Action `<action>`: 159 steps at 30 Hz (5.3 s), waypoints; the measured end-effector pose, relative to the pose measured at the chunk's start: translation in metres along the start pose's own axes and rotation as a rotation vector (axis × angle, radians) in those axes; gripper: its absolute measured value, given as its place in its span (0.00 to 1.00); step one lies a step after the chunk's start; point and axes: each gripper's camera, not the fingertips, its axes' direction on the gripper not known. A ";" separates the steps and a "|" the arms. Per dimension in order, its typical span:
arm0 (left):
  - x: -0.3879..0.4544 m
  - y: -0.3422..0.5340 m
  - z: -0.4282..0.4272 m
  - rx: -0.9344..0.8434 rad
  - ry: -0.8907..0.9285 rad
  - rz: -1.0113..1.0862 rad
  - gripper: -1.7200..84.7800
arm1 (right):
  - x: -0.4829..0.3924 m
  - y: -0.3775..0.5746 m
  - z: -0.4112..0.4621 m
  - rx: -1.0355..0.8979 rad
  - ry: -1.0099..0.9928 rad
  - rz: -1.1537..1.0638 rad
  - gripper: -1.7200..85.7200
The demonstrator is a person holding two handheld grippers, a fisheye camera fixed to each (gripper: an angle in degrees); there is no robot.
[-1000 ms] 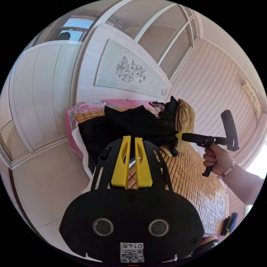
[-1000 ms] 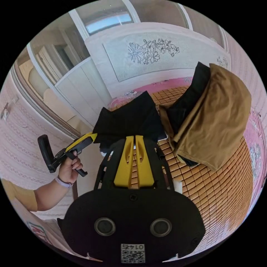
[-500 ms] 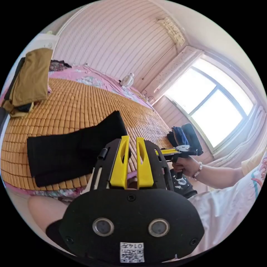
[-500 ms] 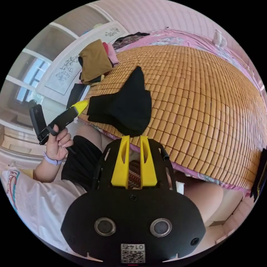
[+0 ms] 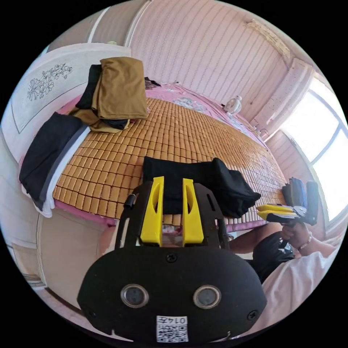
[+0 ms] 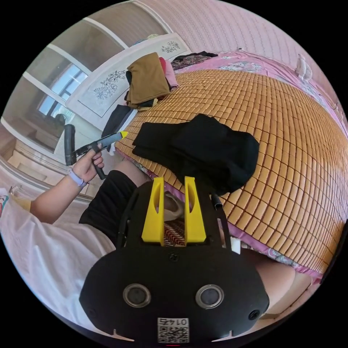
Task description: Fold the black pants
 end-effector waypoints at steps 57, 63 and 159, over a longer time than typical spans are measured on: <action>-0.008 -0.156 0.041 -0.406 -0.447 0.017 0.02 | 0.260 0.234 -0.230 0.253 0.445 0.855 0.14; -0.026 -0.159 0.026 -0.394 -0.411 0.007 0.02 | 0.290 0.222 -0.234 0.329 0.410 0.918 0.13; -0.083 -0.053 0.028 -0.238 -0.120 -0.263 0.01 | 0.293 0.325 -0.266 0.494 0.472 0.955 0.08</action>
